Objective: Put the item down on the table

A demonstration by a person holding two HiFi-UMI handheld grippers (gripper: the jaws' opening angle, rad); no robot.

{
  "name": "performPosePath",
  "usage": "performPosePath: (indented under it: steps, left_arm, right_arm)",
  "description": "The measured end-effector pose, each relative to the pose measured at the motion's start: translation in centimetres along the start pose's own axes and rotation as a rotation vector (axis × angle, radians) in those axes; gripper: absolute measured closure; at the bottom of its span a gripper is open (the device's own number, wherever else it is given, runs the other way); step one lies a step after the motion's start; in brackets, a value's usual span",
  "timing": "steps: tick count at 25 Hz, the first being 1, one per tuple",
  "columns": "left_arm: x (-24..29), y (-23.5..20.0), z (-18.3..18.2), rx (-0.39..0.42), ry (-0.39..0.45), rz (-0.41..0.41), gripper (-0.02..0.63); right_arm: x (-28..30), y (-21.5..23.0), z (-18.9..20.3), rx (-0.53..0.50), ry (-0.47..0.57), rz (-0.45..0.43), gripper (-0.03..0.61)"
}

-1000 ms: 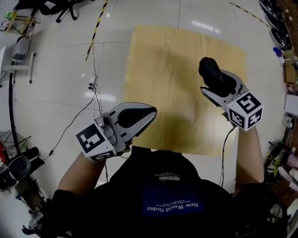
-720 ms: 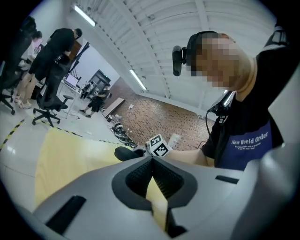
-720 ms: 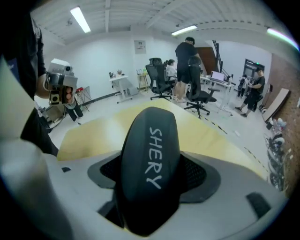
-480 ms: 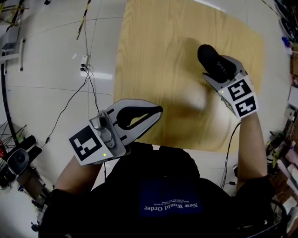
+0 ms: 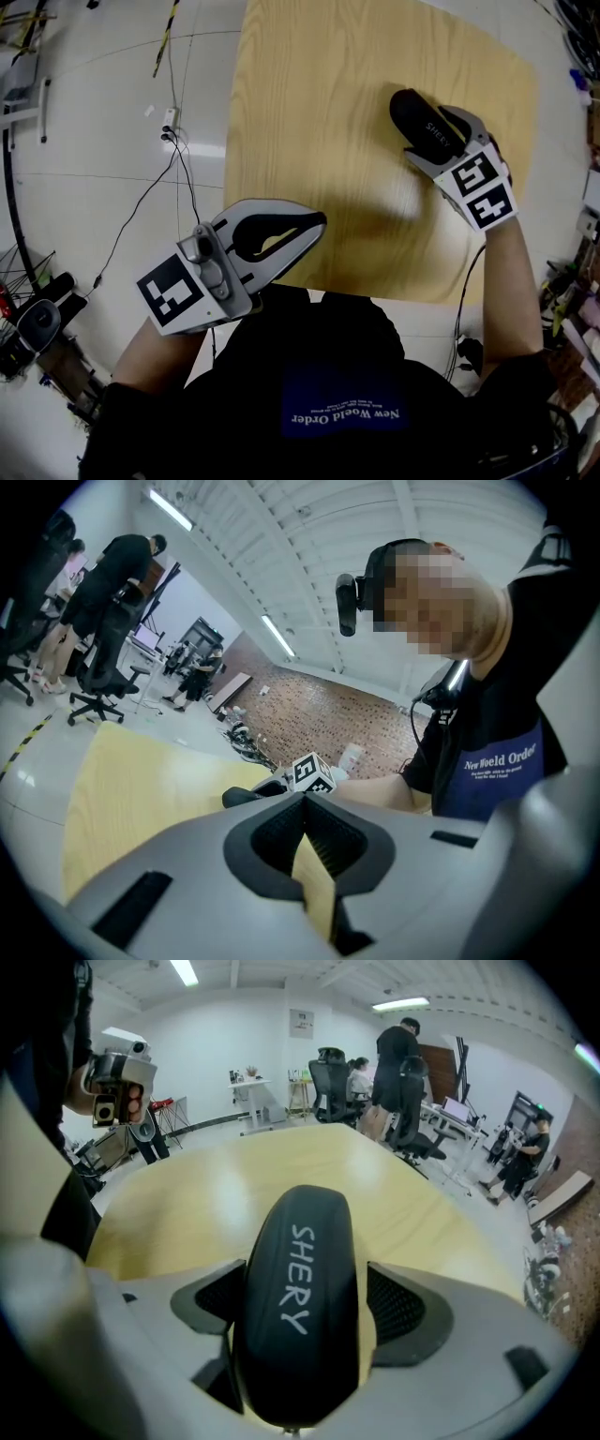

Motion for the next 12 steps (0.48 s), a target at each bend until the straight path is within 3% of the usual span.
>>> performPosePath:
  steps: [5,12]
  left_arm:
    - [-1.1,1.2,-0.7,0.024,0.007,0.001,0.621]
    - [-3.0,5.9,-5.3,0.096,0.049,-0.027,0.621]
  right_arm:
    - [-2.8,-0.6,-2.2,-0.004,0.077,0.028,0.187]
    - [-16.3,-2.0,-5.1,0.039,0.323,0.094,0.187]
Point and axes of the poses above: the fingertips, and each gripper's own axes: x forward along the fingers, y to its right, z out of its underside, the point moved 7 cm from there along -x, backward along the fingers, and after that the axes turned 2 degrees about -z, right-handed, at the moved point
